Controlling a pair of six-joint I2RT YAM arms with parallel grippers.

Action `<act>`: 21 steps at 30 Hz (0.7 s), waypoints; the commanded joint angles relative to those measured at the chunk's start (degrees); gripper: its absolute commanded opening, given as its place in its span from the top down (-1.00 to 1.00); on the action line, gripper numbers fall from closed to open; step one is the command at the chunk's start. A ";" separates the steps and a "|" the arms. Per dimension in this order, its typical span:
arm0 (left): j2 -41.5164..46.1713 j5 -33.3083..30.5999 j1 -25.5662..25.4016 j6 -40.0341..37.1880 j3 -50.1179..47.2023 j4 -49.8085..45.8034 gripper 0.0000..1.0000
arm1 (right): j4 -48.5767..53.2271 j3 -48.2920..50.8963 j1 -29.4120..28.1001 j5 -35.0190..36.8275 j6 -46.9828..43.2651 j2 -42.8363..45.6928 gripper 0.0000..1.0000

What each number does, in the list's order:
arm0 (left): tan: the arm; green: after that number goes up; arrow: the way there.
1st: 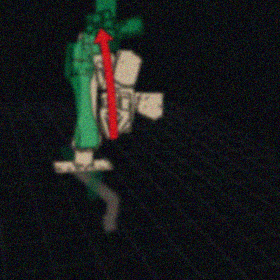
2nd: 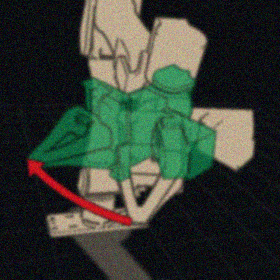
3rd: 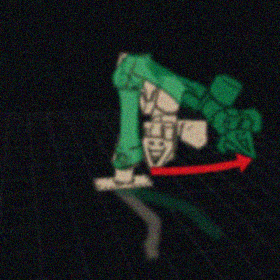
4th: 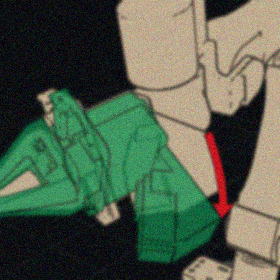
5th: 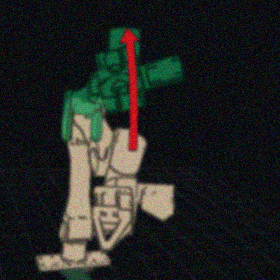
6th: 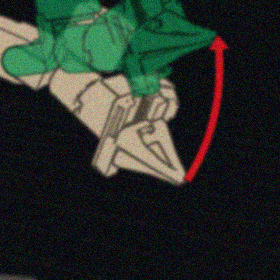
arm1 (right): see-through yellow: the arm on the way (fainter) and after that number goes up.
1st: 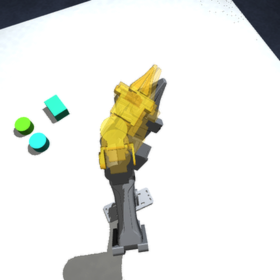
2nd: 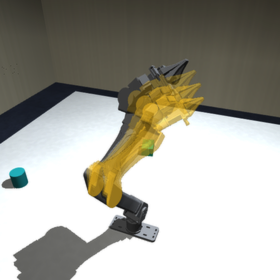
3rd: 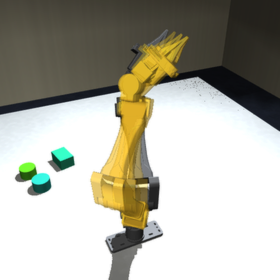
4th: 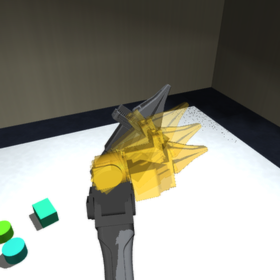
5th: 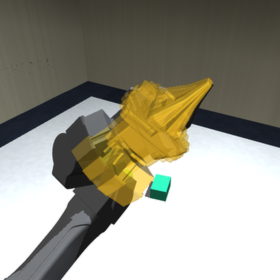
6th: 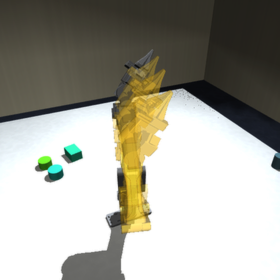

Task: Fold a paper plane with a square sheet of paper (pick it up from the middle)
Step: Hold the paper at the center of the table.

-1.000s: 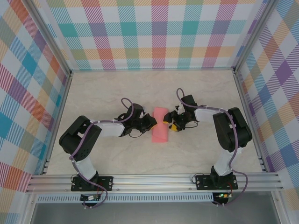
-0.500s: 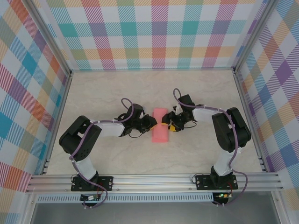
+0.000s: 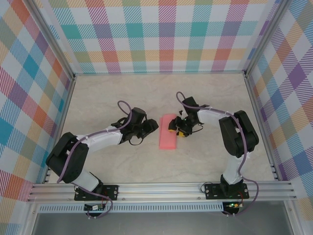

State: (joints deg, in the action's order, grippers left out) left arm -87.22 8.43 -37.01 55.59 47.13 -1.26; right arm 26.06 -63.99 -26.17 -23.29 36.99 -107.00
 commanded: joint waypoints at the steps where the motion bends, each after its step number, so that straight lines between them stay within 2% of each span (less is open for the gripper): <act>1: 1.50 -4.46 -0.68 -1.45 1.07 -5.93 -0.02 | 7.40 -4.31 -2.21 4.80 -2.68 -2.40 -0.12; 21: 0.56 -4.29 -0.50 -1.71 1.36 -6.92 -0.03 | 14.46 -10.18 -3.91 7.47 -8.51 -7.20 -0.17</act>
State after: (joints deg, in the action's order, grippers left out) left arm -86.74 4.91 -37.01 54.57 47.18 -6.13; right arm 36.88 -73.71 -29.65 -17.06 30.39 -111.98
